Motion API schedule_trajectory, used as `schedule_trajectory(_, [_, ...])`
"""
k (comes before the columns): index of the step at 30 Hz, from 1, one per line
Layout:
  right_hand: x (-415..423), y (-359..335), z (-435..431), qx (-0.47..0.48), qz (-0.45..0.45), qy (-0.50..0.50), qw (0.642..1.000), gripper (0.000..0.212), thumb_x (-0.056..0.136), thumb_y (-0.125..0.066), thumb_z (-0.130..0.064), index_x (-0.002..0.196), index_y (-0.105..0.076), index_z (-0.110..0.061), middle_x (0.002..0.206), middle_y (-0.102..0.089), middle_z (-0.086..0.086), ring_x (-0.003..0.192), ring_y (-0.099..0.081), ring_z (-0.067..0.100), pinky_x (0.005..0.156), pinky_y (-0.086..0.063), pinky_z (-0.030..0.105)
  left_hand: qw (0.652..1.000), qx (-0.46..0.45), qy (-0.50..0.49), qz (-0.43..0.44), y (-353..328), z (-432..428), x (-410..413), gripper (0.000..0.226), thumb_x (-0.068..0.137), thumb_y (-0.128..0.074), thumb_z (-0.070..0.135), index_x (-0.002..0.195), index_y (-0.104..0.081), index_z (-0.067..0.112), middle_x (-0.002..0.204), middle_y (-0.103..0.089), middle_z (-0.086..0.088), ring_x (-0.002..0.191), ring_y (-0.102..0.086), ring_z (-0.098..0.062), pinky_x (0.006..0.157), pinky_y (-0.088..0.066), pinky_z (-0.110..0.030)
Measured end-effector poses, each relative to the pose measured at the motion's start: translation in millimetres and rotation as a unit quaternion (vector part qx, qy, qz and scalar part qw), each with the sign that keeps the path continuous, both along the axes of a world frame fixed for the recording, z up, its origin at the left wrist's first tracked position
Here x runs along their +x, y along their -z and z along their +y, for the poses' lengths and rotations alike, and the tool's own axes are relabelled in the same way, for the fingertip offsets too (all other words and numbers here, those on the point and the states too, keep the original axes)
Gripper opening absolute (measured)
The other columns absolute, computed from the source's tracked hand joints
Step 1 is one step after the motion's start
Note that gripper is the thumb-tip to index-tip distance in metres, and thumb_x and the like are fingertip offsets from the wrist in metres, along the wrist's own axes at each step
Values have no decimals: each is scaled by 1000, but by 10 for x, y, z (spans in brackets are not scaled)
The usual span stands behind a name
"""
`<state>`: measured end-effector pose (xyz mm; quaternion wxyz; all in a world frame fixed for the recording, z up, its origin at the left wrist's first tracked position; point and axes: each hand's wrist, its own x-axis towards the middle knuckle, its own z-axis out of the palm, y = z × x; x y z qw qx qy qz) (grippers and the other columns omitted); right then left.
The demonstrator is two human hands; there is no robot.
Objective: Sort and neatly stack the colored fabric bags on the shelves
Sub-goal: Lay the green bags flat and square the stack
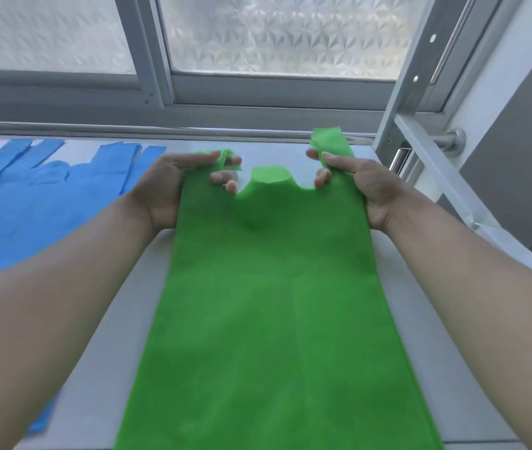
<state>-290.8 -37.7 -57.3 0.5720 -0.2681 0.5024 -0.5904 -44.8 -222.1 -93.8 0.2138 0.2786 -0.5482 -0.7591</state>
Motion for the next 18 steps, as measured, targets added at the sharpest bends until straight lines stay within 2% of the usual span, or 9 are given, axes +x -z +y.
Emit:
schedule_trajectory(3, [1,-1,19,21,58,-3,998,27,106,-55,-19,131,-61,-10,70,-57,2,62,-65,17,61,-58,30,1000,15,5,-4,10,-19,55,21,94,-73,23,114,-69,16,100,-72,-3,105,-68,-26,114,-44,-57])
schedule_trajectory(6, [11,17,69,46,102,-7,994,19,104,-60,-27,112,-60,-9,66,-56,3,61,-66,22,61,-58,33,999,35,10,8,-23,108,26,15,96,-67,18,110,-67,13,93,-73,-3,100,-69,-25,115,-44,-55])
schedule_trajectory(8, [14,27,91,44,116,-7,992,21,103,-60,-29,109,-59,-9,73,-64,6,73,-72,27,65,-60,38,999,45,9,21,-116,261,-6,9,100,-59,15,107,-63,12,87,-72,-2,93,-71,-22,110,-50,-47])
schedule_trajectory(10, [-9,16,71,32,148,1,988,25,105,-56,-29,116,-60,-6,88,-73,8,85,-75,26,67,-61,39,995,80,7,60,-163,351,-25,8,102,-56,12,109,-57,10,83,-64,-3,85,-71,-20,98,-58,-39])
schedule_trajectory(12, [-39,-23,29,21,175,15,984,28,105,-53,-28,124,-61,-9,97,-76,6,84,-74,19,66,-59,37,989,128,-1,74,-186,394,-53,12,103,-56,15,113,-53,9,78,-52,-2,73,-65,-18,78,-62,-34])
schedule_trajectory(14, [-73,-84,-34,14,185,34,982,28,106,-50,-26,127,-63,-13,93,-76,3,75,-68,15,62,-55,32,993,113,15,39,-222,401,-86,11,105,-54,19,111,-52,11,74,-49,-1,68,-62,-17,69,-60,-31])
schedule_trajectory(16, [-124,-151,-110,23,201,55,978,28,107,-47,-23,127,-65,-13,85,-75,2,68,-66,13,59,-53,28,998,58,18,-1,-258,372,-138,10,107,-52,21,105,-56,11,77,-60,-4,80,-71,-23,74,-63,-36])
schedule_trajectory(18, [-183,-183,-197,55,240,65,967,29,107,-47,-22,127,-65,-11,89,-76,6,69,-68,13,59,-54,28,1000,7,-9,-26,-290,307,-219,15,108,-51,20,111,-59,7,98,-73,-12,100,-76,-28,87,-63,-39])
